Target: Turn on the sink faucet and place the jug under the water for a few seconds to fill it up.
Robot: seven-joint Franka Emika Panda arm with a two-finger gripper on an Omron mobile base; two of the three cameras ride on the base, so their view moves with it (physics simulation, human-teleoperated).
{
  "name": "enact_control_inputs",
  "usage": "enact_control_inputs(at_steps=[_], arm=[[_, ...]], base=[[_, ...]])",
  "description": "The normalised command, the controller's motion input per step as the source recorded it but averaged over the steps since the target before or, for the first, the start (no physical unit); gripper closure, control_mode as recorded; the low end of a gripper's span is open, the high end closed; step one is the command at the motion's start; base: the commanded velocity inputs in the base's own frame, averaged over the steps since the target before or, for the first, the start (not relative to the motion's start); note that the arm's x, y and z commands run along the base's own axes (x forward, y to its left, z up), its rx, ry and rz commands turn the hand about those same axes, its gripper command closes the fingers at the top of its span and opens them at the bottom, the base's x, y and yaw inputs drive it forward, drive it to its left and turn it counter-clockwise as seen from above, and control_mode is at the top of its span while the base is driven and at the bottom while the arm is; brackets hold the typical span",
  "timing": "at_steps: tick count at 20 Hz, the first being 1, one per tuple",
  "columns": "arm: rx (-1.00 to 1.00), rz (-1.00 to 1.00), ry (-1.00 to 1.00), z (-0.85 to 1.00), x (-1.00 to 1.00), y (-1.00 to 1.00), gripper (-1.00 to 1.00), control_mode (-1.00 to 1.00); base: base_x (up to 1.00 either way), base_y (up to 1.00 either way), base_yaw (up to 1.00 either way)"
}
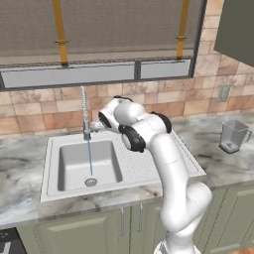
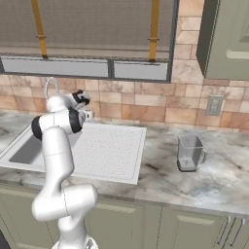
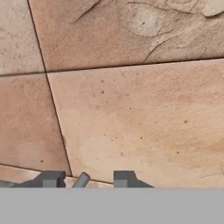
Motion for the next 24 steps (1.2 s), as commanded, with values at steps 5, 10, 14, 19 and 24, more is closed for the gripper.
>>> enact_control_inputs(at_steps=[5,10,14,19,24], arm=[[0.0,0.0,0.01,-0.01,-0.03,-0.06,-1.0,-1.0],[0.01,0.0,-0.17,0.48,-0.88,-0.62,-1.0,-1.0],[0.0,0.0,-0.13,0.9,-1.0,-0.83,-1.0,-1.0],[0.05,0.0,-0.13,0.1,-1.0,-0.91,-1.0,-1.0],[0.01,0.0,-0.11,-0.04,-1.0,-0.99,-1.0,-1.0]], base=[[0.0,0.0,0.0],[0.0,0.0,0.0],[0.0,0.0,0.0],[0.0,0.0,0.0],[0.0,0.0,0.0]])
